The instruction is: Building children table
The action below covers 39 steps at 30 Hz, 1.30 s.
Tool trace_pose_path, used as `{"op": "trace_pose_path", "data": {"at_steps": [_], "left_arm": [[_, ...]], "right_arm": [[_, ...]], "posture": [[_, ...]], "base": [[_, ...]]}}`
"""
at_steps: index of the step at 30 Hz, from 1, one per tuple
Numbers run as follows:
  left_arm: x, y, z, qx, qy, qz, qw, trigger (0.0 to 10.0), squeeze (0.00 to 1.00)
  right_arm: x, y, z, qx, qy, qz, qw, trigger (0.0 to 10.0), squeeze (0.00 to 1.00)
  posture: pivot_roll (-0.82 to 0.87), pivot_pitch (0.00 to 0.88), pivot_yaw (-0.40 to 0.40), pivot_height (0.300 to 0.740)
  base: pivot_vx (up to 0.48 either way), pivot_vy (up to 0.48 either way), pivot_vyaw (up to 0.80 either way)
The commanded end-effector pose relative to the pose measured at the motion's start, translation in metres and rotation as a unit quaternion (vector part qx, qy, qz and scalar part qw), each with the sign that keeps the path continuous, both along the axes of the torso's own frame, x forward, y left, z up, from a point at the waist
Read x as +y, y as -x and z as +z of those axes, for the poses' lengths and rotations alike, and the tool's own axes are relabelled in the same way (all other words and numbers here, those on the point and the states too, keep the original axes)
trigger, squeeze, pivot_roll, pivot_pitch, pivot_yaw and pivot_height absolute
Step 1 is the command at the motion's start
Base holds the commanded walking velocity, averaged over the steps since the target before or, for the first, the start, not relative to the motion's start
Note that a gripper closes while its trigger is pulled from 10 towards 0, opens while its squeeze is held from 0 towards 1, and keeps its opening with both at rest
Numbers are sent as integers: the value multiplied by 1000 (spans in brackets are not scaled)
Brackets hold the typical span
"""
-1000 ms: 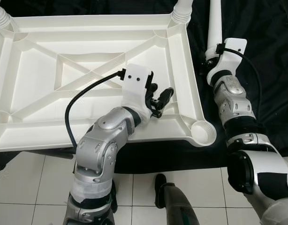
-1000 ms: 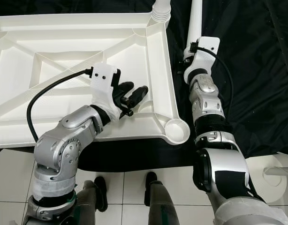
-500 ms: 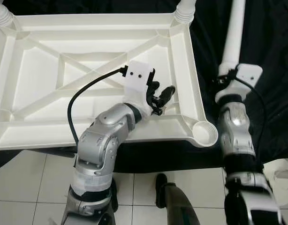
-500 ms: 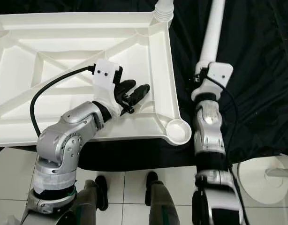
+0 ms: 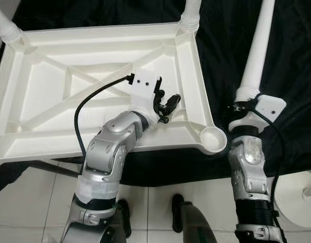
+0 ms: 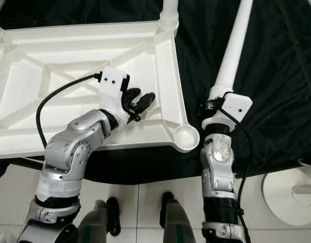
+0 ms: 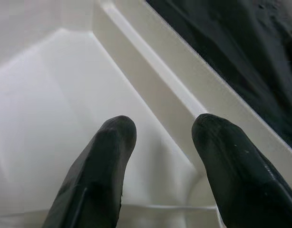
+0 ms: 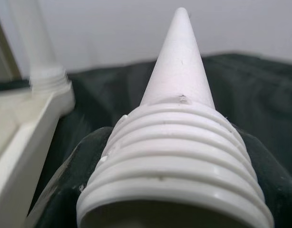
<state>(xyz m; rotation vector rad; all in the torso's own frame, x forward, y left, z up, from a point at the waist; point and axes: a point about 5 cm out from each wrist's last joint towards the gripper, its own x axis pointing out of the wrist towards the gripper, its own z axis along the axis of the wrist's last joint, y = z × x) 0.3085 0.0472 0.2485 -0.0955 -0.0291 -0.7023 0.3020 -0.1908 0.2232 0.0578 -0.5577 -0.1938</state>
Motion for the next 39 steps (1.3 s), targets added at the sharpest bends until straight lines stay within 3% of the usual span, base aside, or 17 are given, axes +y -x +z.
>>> {"op": "trace_pose_path", "data": {"at_steps": [1,2,4,5,7,10,11,15,16,18,21,22,23,26,33,38,39], "left_arm": [[-6,5,2,-13,5,-58,998,10000,0],[-8,5,6,-25,13,-80,996,10000,455],[-8,5,6,-25,13,-80,996,10000,455],[-11,5,8,-35,13,-108,993,10000,1000],[-13,3,10,-54,7,-137,989,10000,1000],[-14,2,11,-57,8,-143,988,10000,1000],[-16,2,20,-67,19,-169,983,10000,1000],[-18,3,31,-79,33,-209,974,10000,1000],[-20,4,35,-76,38,-237,968,10000,0],[-22,3,36,-69,39,-257,963,10000,0],[-26,5,44,-47,58,-324,943,10000,0],[-26,5,44,-47,58,-324,943,10000,0],[-28,4,47,-39,69,-352,933,10000,0],[-30,0,49,-36,75,-380,921,10000,0],[-36,-10,51,-5,76,-406,911,10000,0],[-36,-12,74,12,111,-458,882,10000,0],[-36,-12,74,12,111,-458,882,10000,0]], "right_arm": [[1,4,3,-12,7,0,1000,10000,0],[-2,5,7,-19,30,-5,999,10000,0],[-2,5,7,-19,30,-5,999,10000,0],[-3,7,8,-26,54,-9,998,10000,0],[-1,11,6,-32,88,-15,995,10000,0],[1,12,3,-32,97,-14,995,10000,0],[7,15,1,-39,131,-14,990,10000,0],[13,18,-3,-49,169,-13,984,10000,0],[14,20,-4,-53,185,-23,981,10000,0],[13,20,-4,-55,195,-33,979,10000,0],[14,19,-3,-69,234,-54,968,10000,0],[14,19,-3,-69,234,-54,968,10000,0],[16,18,1,-81,252,-60,962,10000,0],[19,16,7,-102,280,-71,952,10000,0],[27,13,12,-129,333,-73,931,10000,0],[37,9,9,-145,380,-55,912,10000,0],[37,9,9,-145,380,-55,912,10000,0]], "posture": [[-22,134,50,740],[-22,124,48,740],[-22,124,48,740],[-11,93,41,740],[-8,72,41,740],[-6,66,41,740],[0,40,38,740],[3,27,36,740],[4,18,35,740],[4,15,33,740],[0,2,37,740],[0,2,37,740],[-3,0,39,740],[-4,0,40,740],[-12,0,43,740],[-8,0,42,740],[-8,0,42,740]], "base": [[0,0,0],[0,0,0],[0,0,0],[0,0,0],[0,0,0],[0,0,0],[0,0,0],[0,0,0],[0,0,0],[0,0,0],[0,0,0],[0,0,0],[0,0,0],[0,0,0],[0,0,0],[0,0,0],[0,0,0]]}}
